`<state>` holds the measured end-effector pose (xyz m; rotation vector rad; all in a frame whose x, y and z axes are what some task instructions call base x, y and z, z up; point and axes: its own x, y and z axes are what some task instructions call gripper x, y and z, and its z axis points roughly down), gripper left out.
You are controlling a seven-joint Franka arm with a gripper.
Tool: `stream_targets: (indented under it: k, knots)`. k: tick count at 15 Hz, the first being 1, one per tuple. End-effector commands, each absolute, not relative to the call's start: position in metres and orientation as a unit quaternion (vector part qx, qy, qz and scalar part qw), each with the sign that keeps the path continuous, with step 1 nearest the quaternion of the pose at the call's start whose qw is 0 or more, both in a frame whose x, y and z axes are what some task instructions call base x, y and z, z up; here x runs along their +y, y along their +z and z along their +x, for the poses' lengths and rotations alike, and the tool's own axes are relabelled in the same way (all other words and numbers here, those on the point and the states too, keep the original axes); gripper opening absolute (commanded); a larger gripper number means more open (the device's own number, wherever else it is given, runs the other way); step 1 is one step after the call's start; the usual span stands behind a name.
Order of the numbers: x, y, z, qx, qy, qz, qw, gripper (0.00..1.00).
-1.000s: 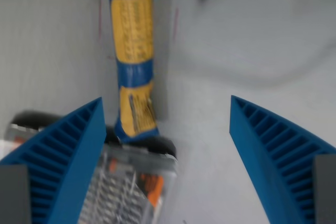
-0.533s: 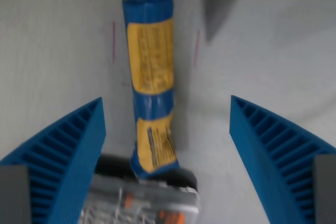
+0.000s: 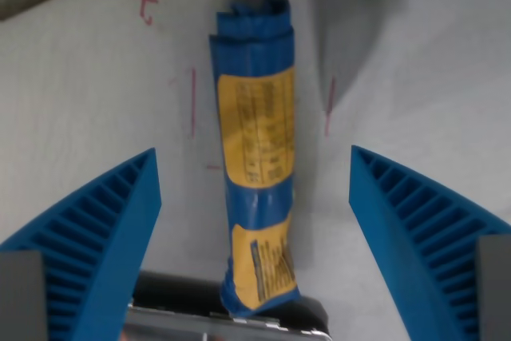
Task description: Move above the blue bag
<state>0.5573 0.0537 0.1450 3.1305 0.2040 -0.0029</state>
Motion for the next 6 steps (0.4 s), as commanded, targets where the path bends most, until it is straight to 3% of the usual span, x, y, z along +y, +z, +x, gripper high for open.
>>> stream_targets:
  k: [1, 6]
  knots:
    - [0.0585, 0.1422, 0.5642, 0.049, -0.003, 0.997, 0.056, 1.00]
    - [0.0599, 0.1408, 0.5642, 0.050, -0.003, 0.997, 0.056, 1.00]
